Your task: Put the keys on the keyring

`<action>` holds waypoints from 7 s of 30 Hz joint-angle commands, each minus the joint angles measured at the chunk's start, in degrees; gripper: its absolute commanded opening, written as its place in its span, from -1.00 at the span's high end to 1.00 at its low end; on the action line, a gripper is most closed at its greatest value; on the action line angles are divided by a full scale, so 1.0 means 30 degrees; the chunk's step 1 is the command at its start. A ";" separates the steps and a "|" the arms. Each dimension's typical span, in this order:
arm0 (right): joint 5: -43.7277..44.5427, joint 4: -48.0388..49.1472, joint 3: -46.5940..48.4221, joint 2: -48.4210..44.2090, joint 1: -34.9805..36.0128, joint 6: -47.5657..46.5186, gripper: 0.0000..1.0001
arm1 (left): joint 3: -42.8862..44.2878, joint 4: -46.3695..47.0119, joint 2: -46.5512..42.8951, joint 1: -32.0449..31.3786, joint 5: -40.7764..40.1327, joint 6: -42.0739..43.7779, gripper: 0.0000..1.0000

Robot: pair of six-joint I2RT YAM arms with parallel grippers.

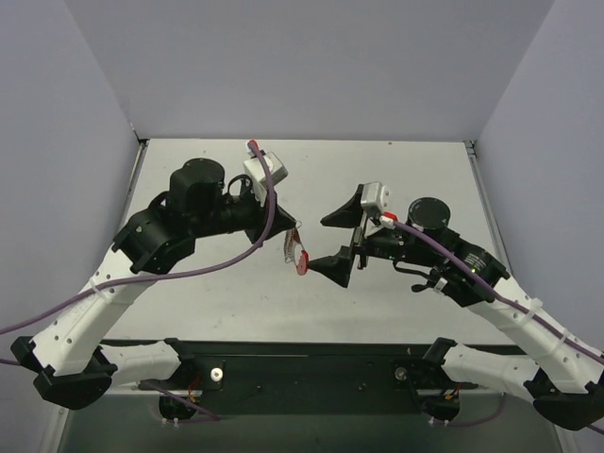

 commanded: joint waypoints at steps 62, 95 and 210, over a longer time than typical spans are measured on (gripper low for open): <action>0.5083 1.0079 -0.7474 0.0290 0.4813 0.3965 -0.25 | 0.4406 -0.7092 0.3504 0.1325 0.0038 -0.7108 1.00; 0.6553 1.0723 -0.8002 -0.2375 0.3964 0.4669 -0.97 | 0.3146 -0.4545 0.2685 0.2906 0.0244 -0.8102 1.00; 1.0941 1.3976 -0.7093 0.1580 0.3172 0.2062 1.00 | 0.1445 -0.2342 0.1277 0.3493 0.3731 -0.8955 1.00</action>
